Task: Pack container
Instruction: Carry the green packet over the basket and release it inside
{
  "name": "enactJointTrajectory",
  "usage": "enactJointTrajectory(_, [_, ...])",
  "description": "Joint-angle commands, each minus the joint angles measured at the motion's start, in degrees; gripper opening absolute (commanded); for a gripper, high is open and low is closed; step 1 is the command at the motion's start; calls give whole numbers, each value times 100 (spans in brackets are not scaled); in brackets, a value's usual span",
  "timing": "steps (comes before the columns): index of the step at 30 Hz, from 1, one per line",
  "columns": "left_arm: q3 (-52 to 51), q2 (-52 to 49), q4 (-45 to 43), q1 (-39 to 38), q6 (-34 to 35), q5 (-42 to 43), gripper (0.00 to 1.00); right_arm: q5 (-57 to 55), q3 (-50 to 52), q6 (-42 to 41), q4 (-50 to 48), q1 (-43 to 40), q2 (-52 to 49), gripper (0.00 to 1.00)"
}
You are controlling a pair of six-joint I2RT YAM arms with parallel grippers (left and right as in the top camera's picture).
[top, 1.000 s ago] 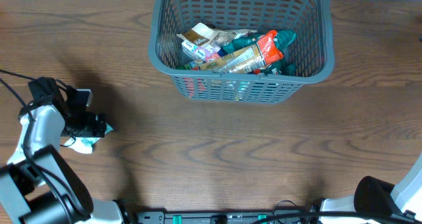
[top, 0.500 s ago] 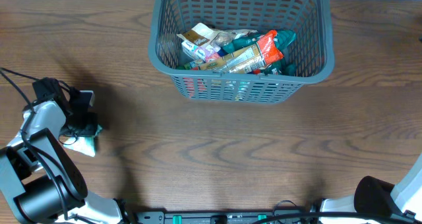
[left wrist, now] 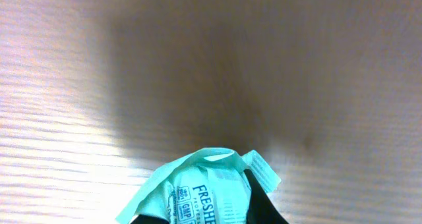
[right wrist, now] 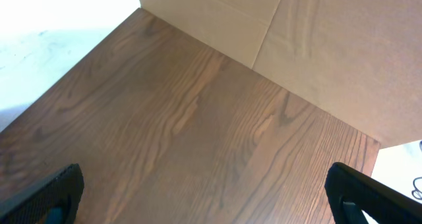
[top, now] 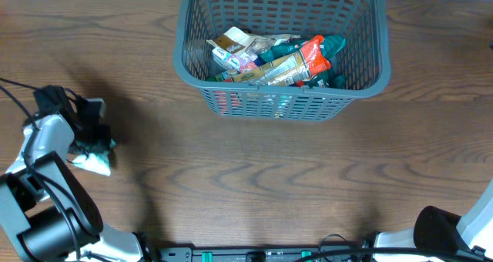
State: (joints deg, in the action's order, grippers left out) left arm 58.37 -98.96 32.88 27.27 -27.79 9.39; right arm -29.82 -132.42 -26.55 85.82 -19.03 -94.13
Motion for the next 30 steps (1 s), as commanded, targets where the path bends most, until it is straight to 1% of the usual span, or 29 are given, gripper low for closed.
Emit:
enactJointTrajectory(1, [673,599,4,-9,944,101,6,-76,-48,46,-4,-17,9,99])
enactJointTrajectory(2, [802,717,7,-9,1158,136,6,-76,-48,46,-4,-17,9,99])
enactJointTrajectory(4, [1113,1001,9,-9,1563,468,6,-76,-48,46,-4,-17,9,99])
enactJointTrajectory(6, [1412,1272,-7,-13,1762,1084,6,-76,-48,46,-4,-17,9,99])
enactJointTrajectory(8, [1687,1528,-94,-37,1768,1851,6,-76,-48,46,-4,-17,9,99])
enactJointTrajectory(11, [2057,1895,-450,-186,1965,2872,6,-76,-48,46,-7,-17,9,99])
enactJointTrajectory(14, [2323,2199,-1121,-503,2347,3469,6,-76,-48,46,-7,-17,9,99])
enactJointTrajectory(16, [2446,2363,-1672,-811,2597,3646,6,-76,-48,46,-4,-17,9,99])
enactJointTrajectory(18, [2533,2492,-2253,-1207,2798,3650,6,-76,-48,46,-4,-17,9,99])
enactJointTrajectory(22, [2590,2559,-3254,-2096,2817,3646,6,-76,-48,46,-7,-17,9,99])
enactJointTrajectory(26, [2590,2417,-3797,-2905,2809,3644,6,-76,-48,46,-4,-17,9,99])
enactJointTrajectory(27, [2588,2308,-3923,-3200,2752,3646,6,-76,-48,46,-4,-17,9,99])
enactJointTrajectory(30, [2590,2041,-4079,-3668,2507,3646,6,-76,-48,46,-4,-17,9,99])
